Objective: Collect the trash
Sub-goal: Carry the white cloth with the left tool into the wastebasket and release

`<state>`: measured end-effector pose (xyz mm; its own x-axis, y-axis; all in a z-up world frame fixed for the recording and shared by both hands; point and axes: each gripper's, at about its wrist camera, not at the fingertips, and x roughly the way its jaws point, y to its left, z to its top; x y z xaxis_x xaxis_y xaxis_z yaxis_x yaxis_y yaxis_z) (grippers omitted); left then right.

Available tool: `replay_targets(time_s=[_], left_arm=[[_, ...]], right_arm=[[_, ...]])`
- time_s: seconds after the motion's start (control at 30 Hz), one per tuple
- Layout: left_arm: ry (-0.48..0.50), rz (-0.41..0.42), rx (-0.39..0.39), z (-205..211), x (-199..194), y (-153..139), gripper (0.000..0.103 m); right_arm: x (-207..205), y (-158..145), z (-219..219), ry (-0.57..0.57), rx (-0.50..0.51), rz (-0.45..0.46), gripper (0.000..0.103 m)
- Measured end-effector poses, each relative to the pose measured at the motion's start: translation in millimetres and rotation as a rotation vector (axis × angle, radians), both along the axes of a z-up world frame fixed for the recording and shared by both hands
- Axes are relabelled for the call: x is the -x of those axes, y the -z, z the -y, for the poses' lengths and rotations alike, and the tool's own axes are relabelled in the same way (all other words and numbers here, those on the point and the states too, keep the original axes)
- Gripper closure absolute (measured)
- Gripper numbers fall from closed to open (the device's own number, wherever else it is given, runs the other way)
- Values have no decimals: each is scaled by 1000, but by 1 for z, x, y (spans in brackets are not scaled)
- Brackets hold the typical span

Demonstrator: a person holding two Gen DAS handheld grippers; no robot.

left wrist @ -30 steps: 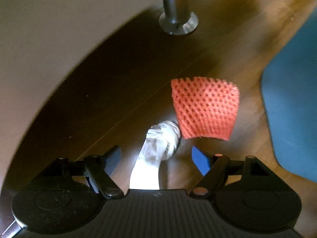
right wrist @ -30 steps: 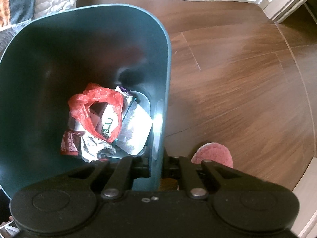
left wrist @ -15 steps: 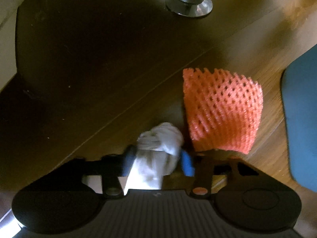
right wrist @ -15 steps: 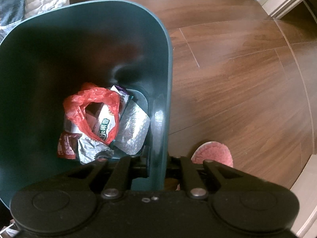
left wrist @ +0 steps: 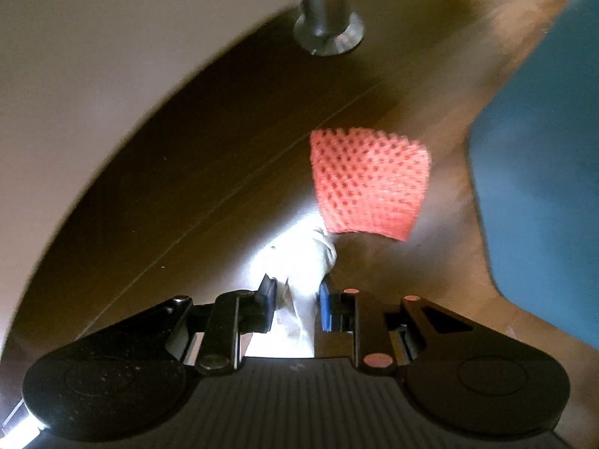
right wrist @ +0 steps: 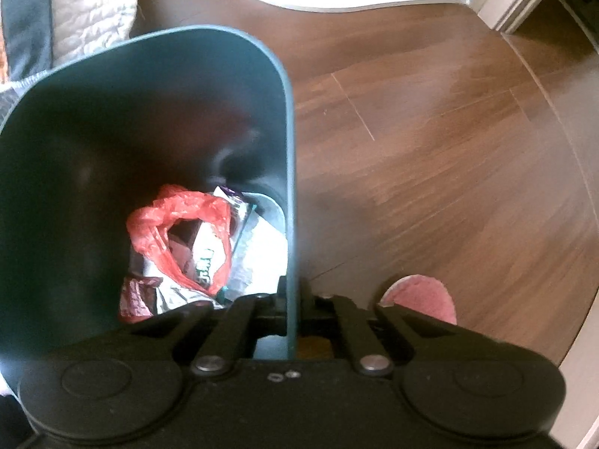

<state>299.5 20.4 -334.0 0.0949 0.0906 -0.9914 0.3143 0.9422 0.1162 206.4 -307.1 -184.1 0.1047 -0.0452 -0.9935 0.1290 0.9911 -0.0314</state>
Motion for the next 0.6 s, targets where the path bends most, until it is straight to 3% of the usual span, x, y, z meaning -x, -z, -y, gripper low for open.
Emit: replay_targets(time_s=[0.3,0.6], left_arm=[[11,118,24,12,20,-107,81],[-11,261,130,12,51,-224,81]], right_arm=[[6,-2,-9,-47,33,28,100],[12,-7,-27,-111,76,48,99]])
